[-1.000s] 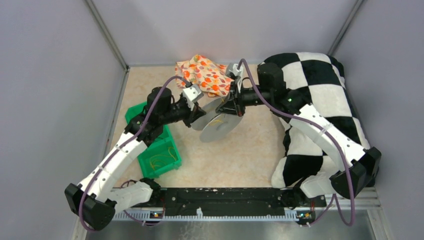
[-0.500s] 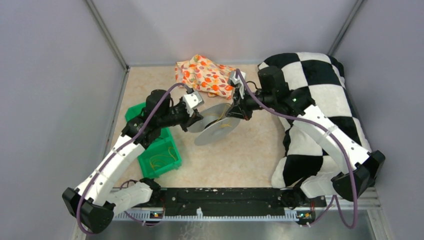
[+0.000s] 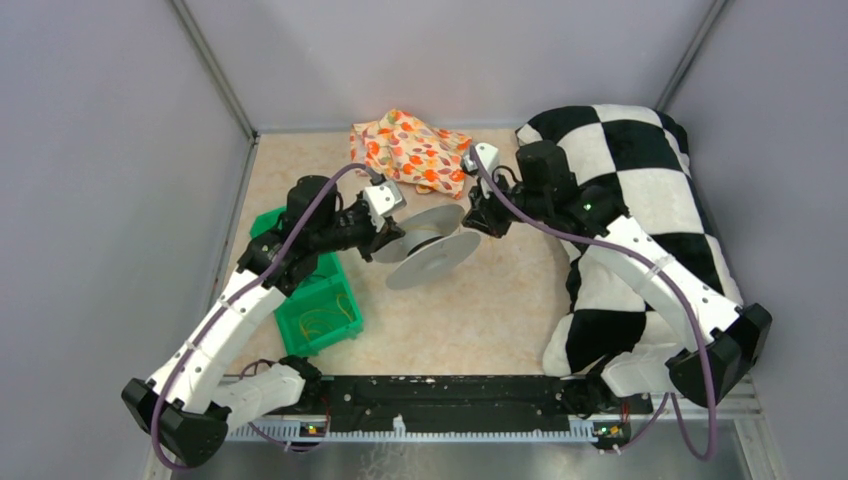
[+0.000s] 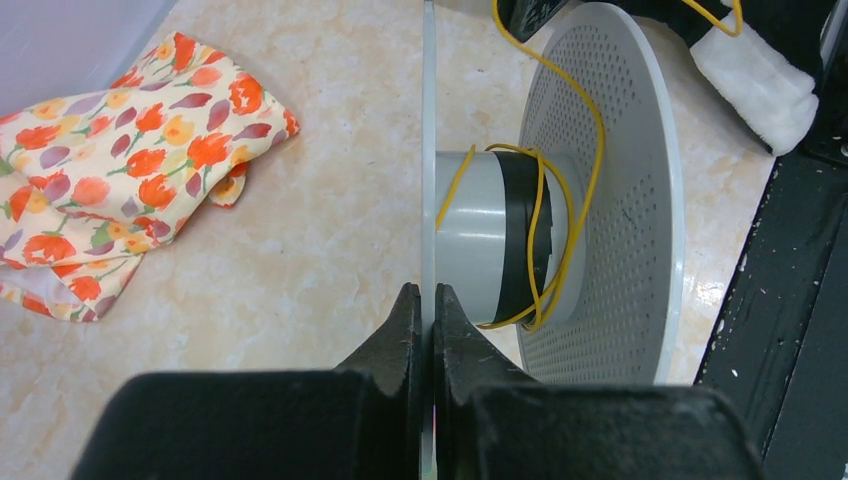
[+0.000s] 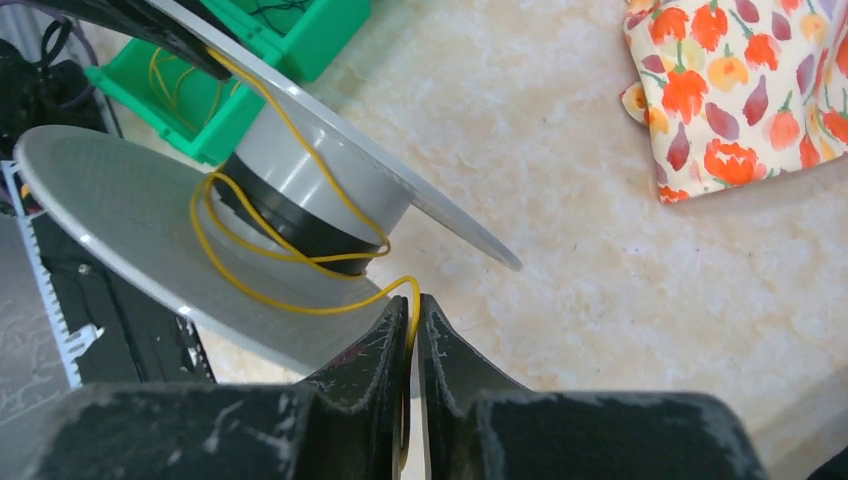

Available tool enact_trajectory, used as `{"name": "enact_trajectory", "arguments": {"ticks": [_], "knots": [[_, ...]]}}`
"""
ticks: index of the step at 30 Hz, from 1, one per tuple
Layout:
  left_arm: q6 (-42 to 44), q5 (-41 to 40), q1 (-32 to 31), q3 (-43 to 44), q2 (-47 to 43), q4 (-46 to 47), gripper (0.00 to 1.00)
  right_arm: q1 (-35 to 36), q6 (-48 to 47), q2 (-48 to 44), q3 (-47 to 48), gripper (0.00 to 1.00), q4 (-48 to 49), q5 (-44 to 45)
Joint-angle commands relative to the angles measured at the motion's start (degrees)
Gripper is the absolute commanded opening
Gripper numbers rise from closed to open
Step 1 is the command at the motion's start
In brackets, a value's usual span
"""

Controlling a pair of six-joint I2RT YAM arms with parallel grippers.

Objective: Wrap the cables

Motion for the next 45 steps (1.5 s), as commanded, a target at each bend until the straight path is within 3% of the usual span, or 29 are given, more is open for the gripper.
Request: {"name": "enact_trajectory", "arguments": {"ticks": [1, 8, 14, 21, 39, 45], "knots": [[0.73, 2.89, 0.01, 4.04, -1.62, 4.15, 0.00, -0.61, 1.21, -1.70, -1.82, 0.09, 3.88, 4.04], [1.33, 3.56, -0.01, 5.34, -2.15, 2.48, 0.00, -0.76, 1.73, -1.77, -4.59, 0.26, 5.24, 8.91], [1.64, 2.55, -0.01, 5.69, -2.47, 1.69, 0.00, -3.34, 3.88, -0.72, -6.23, 0.33, 5.41, 10.79], [1.10, 2.36, -0.01, 5.89, -3.76, 1.90, 0.00, -7.36, 9.02, 1.12, -6.70, 0.56, 3.84, 12.17], [-3.31, 3.01, -0.01, 6.94, -2.16, 5.79, 0.00, -12.52, 21.37, 2.83, -14.50, 0.61, 9.41, 9.04], [-9.02, 6.21, -0.01, 8.34, -0.85, 9.26, 0.00, -12.51, 26.97, 2.33, -20.46, 0.62, 18.33, 5.16]]}}
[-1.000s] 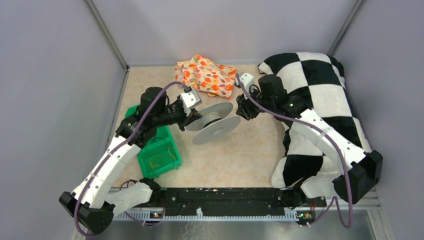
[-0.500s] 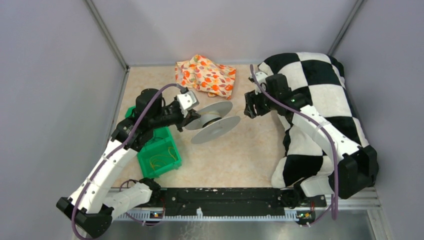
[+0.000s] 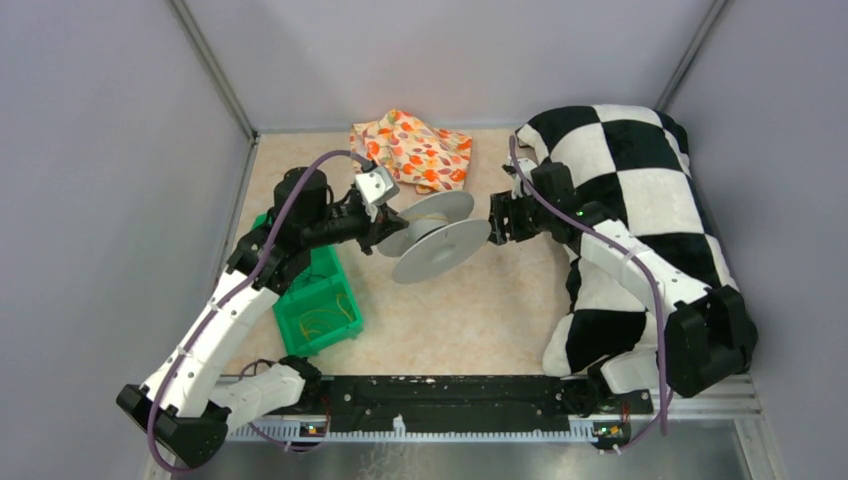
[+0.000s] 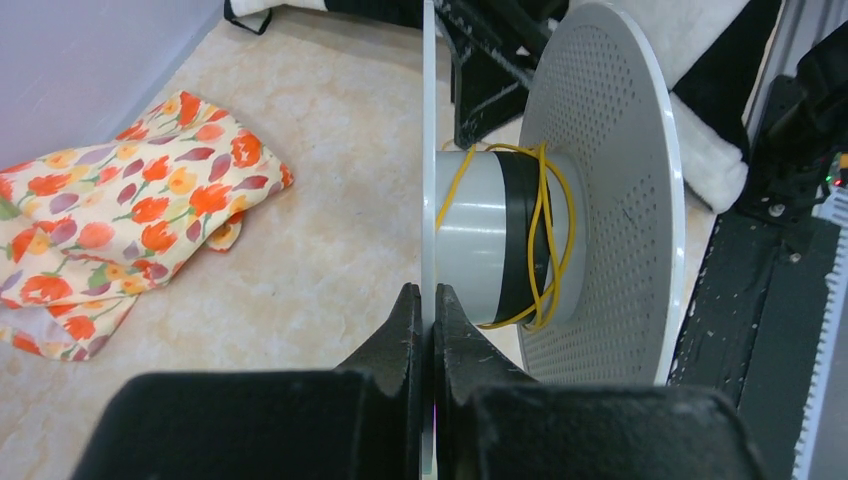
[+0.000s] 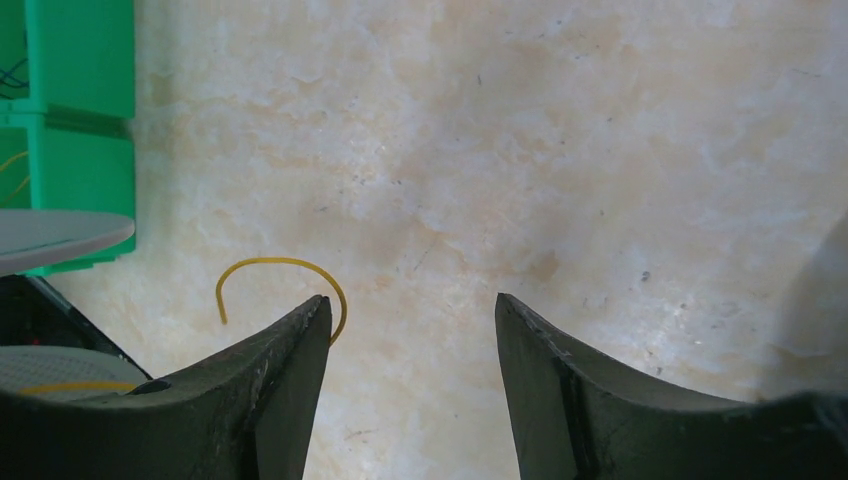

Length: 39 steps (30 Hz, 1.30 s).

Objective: Wrap the cables

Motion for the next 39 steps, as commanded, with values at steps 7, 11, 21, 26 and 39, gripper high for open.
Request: {"name": "enact_trajectory", "arguments": {"ticks": [7, 11, 21, 26, 39], "knots": [[-7.55, 2.95, -0.01, 4.96, 0.40, 11.89, 0.00, -0.28, 10.67, 0.37, -9.46, 0.62, 16.45, -6.28], [-8.56, 1.38, 0.03, 5.36, 0.91, 12.78, 0.00, -0.28, 11.13, 0.95, -10.48, 0.62, 17.51, -6.93], [-11.53, -1.91, -0.01, 4.68, 2.06, 16.12, 0.00, -0.29, 12.46, 1.99, -11.62, 0.62, 20.00, -9.23], [-13.28, -2.12, -0.01, 3.44, 2.29, 18.31, 0.00, -0.28, 14.29, 0.79, -13.45, 0.62, 23.35, -9.69], [-21.33, -5.36, -0.01, 0.44, 1.73, 24.95, 0.00, -0.27, 20.18, -1.02, -16.97, 0.62, 33.25, -11.26]]}}
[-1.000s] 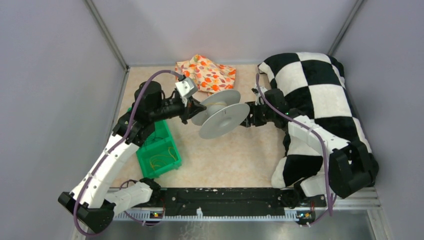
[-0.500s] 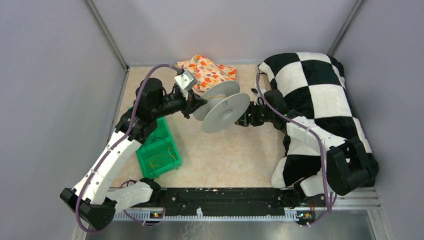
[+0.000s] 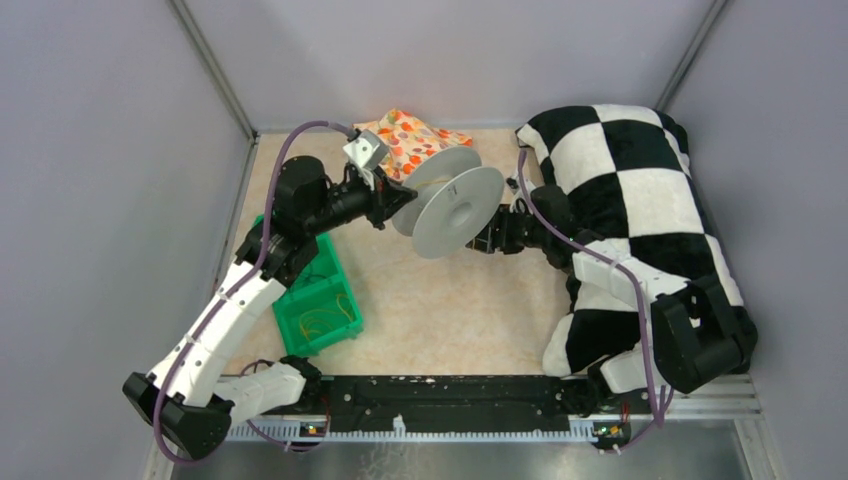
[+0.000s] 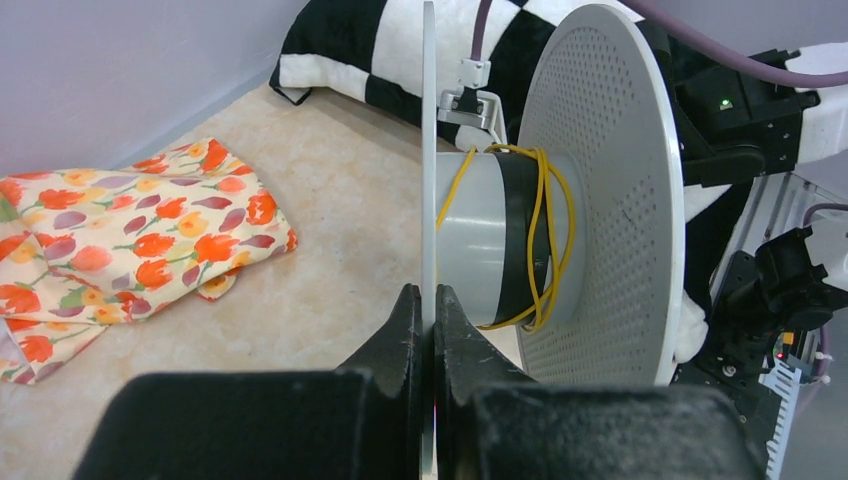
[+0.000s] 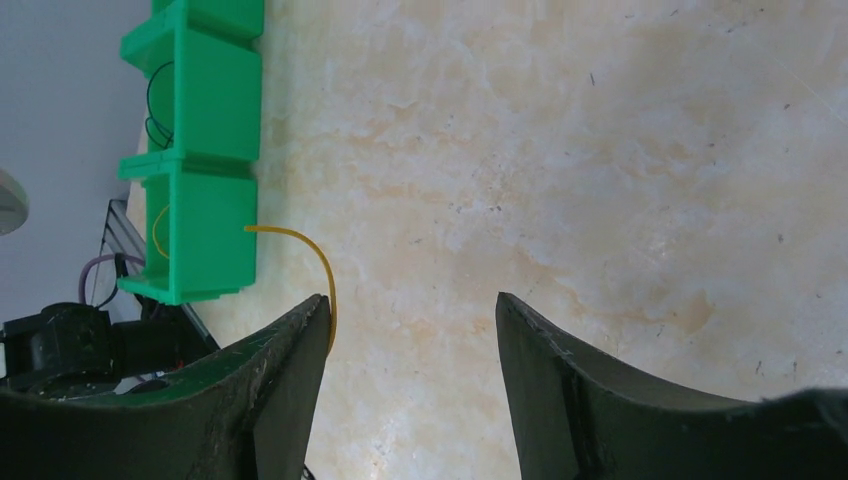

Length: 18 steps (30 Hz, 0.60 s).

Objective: Wrap the cables

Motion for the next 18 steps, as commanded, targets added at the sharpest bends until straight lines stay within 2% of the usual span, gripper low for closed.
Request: {"name": "enact_trajectory", "arguments": {"ticks": [1, 18], "knots": [[-3.45, -1.62, -0.01, -0.43, -1.47, 9.86, 0.00, -0.25, 2.62, -2.33, -0.69, 0.62, 6.60, -1.24], [-7.03, -9.68, -0.01, 0.35, -1.96, 12.52, 0.00, -0.18, 9.29, -1.55, -4.15, 0.62, 14.99, -5.55]]}}
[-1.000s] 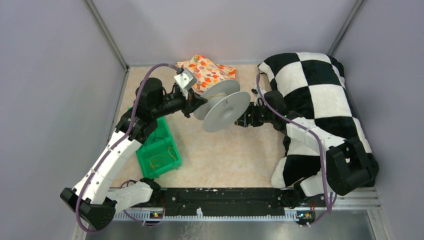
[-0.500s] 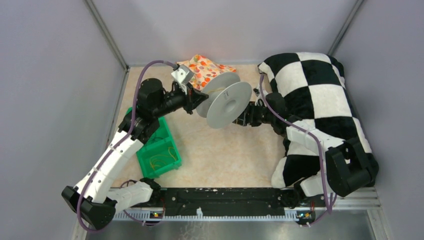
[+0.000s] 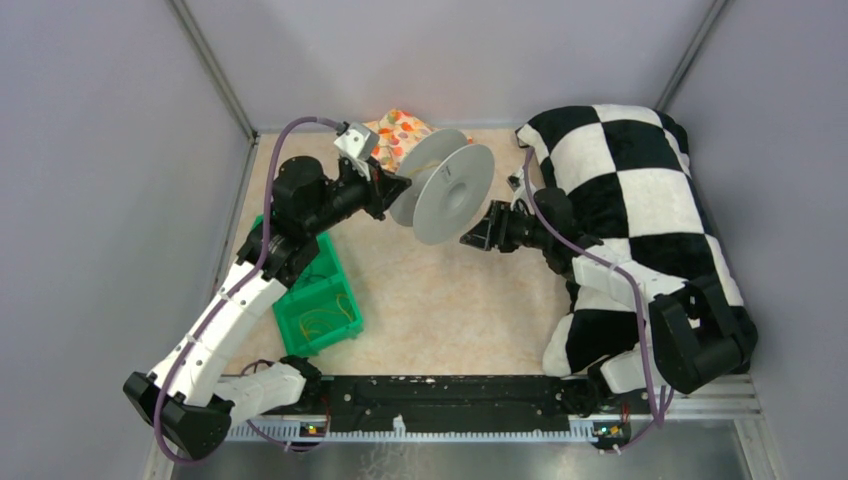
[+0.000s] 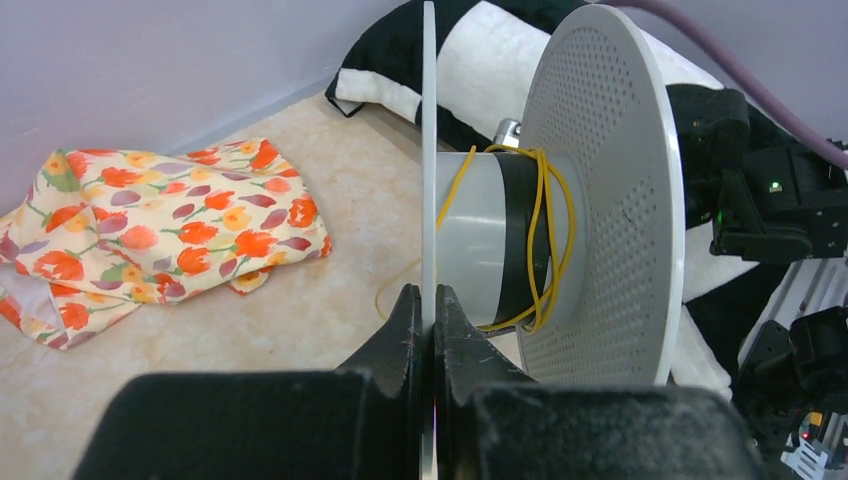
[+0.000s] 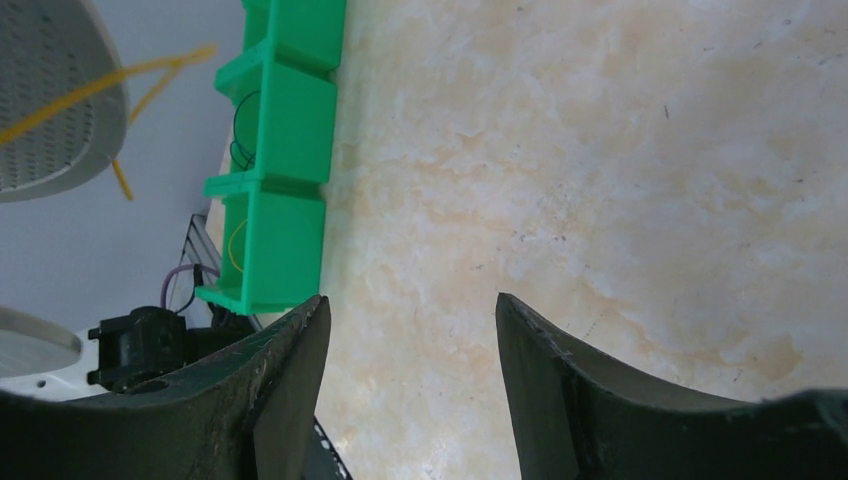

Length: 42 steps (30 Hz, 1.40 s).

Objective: Wrap the cables

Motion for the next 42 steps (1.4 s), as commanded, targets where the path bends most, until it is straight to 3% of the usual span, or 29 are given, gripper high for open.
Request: {"name": "enact_trajectory", "arguments": {"ticks": [1, 6, 18, 23, 26, 32, 38, 42], "knots": [[-2.86, -2.68, -0.01, 1.05, -1.95, 9.77, 0.00, -0.23, 2.72, -1.10, -2.35, 0.62, 6.26, -1.83], [-3.80, -3.79, -0.01, 0.65, -1.34, 10.70, 0.00, 0.40, 3.83, -0.49, -3.41, 0.62, 7.64, -3.29], [-9.84, -14.38, -0.01, 0.42, -0.92, 11.62, 0.00, 0.22, -1.07, -6.46, -3.69, 0.62, -1.36, 6.65], [-18.05, -23.42, 0.28, 7.46, 1.71, 3.05, 0.00, 0.13, -3.87, -10.80, -1.88, 0.64, -6.42, 14.47], [-23.60, -24.80, 1.69, 13.14, 4.83, -4.61, 0.00, 0.08, -4.24, -13.71, -2.65, 0.66, -5.44, 17.09], [-31.29, -11.80, 9.88, 22.03, 11.70, -13.87, 0.00, 0.08, -3.16, -18.85, -6.10, 0.68, -0.44, 19.72], [-34.19, 3.18, 15.18, 24.74, 15.14, -13.86, 0.00, 0.07, -1.94, -19.80, -7.67, 0.68, 6.85, 16.82], [-34.04, 7.88, 16.38, 26.28, 15.96, -13.49, 0.00, 0.08, 2.25, -17.69, -8.98, 0.69, 15.30, 14.58]]}}
